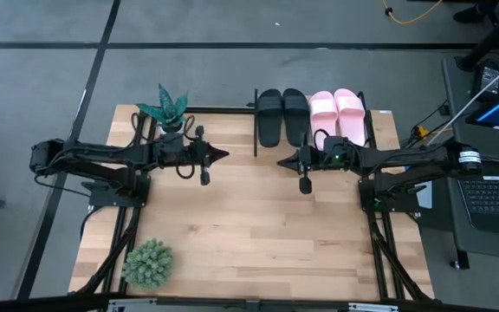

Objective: Pick and place slides into the shelf
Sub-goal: Return to Home Position

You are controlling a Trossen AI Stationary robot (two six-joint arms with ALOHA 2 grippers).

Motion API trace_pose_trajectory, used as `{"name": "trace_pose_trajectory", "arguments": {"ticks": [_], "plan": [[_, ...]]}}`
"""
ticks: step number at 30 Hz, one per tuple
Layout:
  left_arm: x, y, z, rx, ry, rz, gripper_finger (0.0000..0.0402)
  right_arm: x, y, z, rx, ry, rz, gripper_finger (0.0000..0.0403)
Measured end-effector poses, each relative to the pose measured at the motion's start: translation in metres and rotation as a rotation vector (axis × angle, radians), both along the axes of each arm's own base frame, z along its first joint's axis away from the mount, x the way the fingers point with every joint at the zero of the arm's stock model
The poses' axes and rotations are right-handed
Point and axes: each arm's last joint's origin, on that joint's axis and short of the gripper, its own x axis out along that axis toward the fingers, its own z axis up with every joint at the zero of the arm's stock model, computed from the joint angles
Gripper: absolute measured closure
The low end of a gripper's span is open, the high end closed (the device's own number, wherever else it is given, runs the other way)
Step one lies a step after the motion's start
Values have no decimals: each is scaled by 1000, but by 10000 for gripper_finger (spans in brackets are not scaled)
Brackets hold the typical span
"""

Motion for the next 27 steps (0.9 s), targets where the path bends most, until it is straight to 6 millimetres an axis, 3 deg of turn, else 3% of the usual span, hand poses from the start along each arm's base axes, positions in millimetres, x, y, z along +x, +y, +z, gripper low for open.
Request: {"name": "trace_pose_trajectory", "arguments": {"ticks": [5, 11, 18, 27], "plan": [[-20, 4, 3, 12, -82, 26, 401, -11, 2, -2, 4, -29, 25, 402], [-53, 3, 4, 21, -178, 11, 401, -22, 4, 12, -12, -100, 27, 400], [-86, 0, -13, -28, -272, 48, 401, -27, 8, 16, -36, -118, 139, 401], [-113, -8, -26, -14, -406, 47, 401, -27, 9, 16, -26, -119, 189, 401]]}}
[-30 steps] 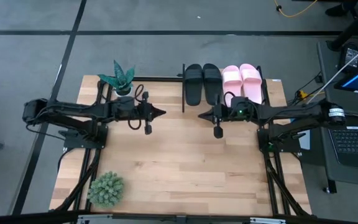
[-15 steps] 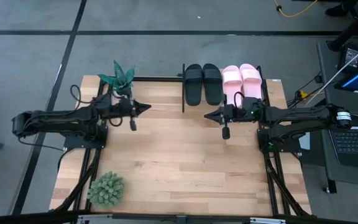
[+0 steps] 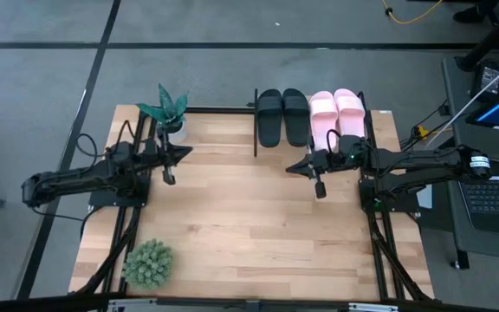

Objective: Pick and place slides into the shelf
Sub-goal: Return to Home Position

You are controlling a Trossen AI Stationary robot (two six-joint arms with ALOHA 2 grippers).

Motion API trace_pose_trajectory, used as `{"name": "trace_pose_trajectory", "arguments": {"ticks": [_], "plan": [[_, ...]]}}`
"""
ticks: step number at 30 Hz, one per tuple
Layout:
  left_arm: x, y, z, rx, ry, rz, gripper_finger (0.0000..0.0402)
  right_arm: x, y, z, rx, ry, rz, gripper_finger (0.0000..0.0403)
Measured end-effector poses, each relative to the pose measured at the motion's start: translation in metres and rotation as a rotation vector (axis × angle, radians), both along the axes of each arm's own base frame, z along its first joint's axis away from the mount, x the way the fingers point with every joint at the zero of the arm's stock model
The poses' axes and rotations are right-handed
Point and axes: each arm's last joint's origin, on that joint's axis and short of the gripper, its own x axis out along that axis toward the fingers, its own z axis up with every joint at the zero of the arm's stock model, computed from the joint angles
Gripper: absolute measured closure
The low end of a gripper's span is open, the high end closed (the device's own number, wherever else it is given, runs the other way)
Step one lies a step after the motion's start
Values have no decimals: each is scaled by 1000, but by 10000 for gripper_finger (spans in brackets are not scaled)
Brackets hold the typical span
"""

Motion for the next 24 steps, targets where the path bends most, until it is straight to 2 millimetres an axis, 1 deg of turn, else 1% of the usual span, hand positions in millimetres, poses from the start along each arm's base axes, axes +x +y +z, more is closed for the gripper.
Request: {"name": "trace_pose_trajectory", "arguments": {"ticks": [5, 8, 14, 16, 19, 24], "plan": [[-6, -2, -16, -39, -10, -3, 401, 0, 1, -2, -2, 6, 4, 401], [-7, -2, -25, -63, 7, -8, 401, -3, 1, -13, 8, -12, 3, 400], [-6, -6, -27, -65, 6, -34, 401, -16, 4, -40, 57, -107, 31, 401], [-6, -8, -27, -60, 12, -46, 401, -19, 5, -44, 59, -134, 54, 400], [-5, -11, -28, -64, 24, -71, 401, -22, 5, -51, 62, -114, 60, 401], [-3, -19, -32, -78, 64, -85, 401, -25, 5, -56, 25, -104, 93, 401]]}}
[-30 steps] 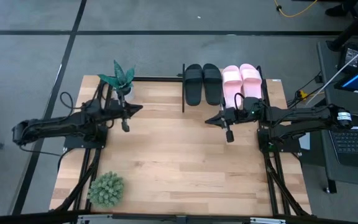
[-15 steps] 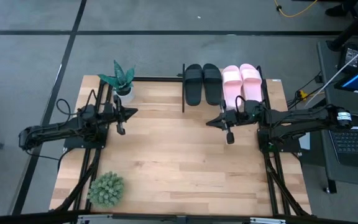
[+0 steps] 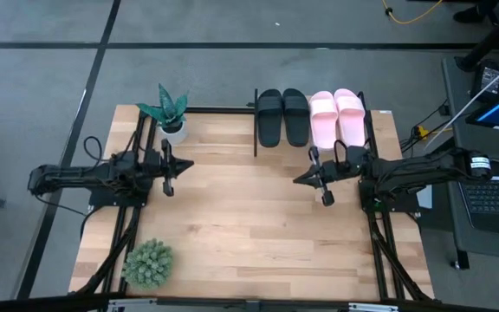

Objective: Pick and place slides into the shelf
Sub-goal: Return to Home Position

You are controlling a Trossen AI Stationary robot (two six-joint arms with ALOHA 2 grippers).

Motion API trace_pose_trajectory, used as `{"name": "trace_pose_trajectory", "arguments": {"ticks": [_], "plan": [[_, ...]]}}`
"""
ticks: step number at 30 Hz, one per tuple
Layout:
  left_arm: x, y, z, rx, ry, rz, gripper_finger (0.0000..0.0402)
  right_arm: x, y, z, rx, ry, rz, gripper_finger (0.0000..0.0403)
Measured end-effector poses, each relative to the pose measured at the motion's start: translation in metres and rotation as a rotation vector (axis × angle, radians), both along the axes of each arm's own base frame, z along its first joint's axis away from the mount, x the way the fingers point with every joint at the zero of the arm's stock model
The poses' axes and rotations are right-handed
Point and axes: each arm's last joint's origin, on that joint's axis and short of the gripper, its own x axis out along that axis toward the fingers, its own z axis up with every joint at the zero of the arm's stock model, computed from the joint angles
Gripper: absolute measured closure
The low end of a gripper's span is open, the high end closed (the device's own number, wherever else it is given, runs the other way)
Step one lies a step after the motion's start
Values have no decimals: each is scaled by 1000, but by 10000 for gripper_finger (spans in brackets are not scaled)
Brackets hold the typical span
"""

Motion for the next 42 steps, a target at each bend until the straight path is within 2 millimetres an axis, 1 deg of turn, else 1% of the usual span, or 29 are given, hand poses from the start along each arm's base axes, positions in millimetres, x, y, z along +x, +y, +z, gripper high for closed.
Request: {"name": "trace_pose_trajectory", "arguments": {"ticks": [5, 10, 18, 21, 26, 30, 35, 42], "plan": [[1, -7, -1, 11, 10, -2, 401, -6, -7, 5, -8, -20, 44, 401], [1, -11, -1, 32, 18, -16, 401, -17, -16, 9, 0, -4, 18, 401], [1, -13, -8, 21, 85, -19, 402, -40, -14, 20, -10, -22, 0, 399], [1, -13, -9, 19, 103, -19, 401, -49, -11, 12, 22, -35, -4, 399], [1, -13, -10, 18, 107, -20, 402, -63, -9, -9, 89, -82, -96, 400], [1, -13, -10, 18, 108, -22, 402, -71, -7, -15, 106, -149, -89, 400], [1, -13, -11, -34, 105, -30, 402, -72, -6, -19, 137, -139, -98, 401], [1, -13, -16, -33, 157, -29, 402, -70, -3, -26, 128, -78, -149, 400]]}}
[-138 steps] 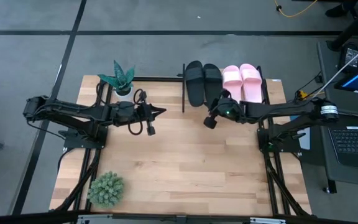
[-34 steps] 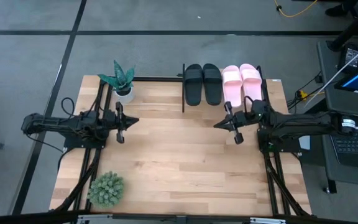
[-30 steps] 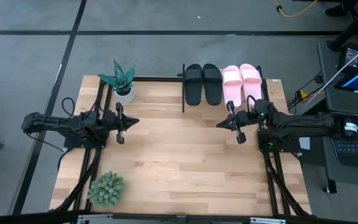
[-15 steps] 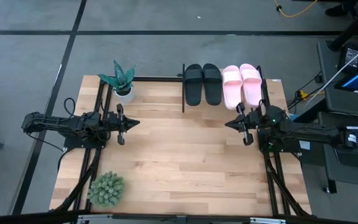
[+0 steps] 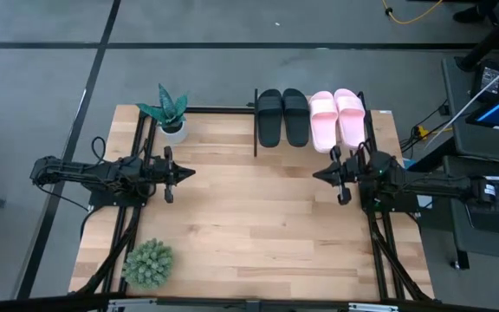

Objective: Pick and place slides into the shelf
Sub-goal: Return to Home Position

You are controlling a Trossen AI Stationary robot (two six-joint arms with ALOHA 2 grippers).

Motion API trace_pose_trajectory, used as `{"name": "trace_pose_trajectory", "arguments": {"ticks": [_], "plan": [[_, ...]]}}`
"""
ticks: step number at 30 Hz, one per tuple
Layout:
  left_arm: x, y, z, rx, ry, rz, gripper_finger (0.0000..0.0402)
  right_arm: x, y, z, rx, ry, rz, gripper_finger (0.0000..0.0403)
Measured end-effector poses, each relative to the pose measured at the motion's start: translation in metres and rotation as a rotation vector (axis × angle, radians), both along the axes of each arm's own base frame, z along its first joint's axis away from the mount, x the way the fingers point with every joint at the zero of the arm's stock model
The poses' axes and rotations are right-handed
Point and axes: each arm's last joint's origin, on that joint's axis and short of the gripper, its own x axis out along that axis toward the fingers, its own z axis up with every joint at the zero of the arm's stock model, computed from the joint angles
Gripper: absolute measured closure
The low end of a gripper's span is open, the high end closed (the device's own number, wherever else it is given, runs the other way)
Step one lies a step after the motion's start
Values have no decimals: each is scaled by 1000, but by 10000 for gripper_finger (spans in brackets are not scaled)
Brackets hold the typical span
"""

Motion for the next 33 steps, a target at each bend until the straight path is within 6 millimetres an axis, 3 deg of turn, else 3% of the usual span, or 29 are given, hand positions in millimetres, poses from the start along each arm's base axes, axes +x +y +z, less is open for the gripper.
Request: {"name": "trace_pose_trajectory", "arguments": {"ticks": [14, 22, 33], "plan": [[0, 0, 0, 7, 1, 0, 402, 3, 5, -3, 10, 29, 17, 397], [0, 0, 0, 7, 0, 0, 401, 3, 5, -6, 126, 65, 32, 380], [0, 0, 0, 8, 0, 0, 401, 3, 5, -5, 5, 52, 27, 377]]}}
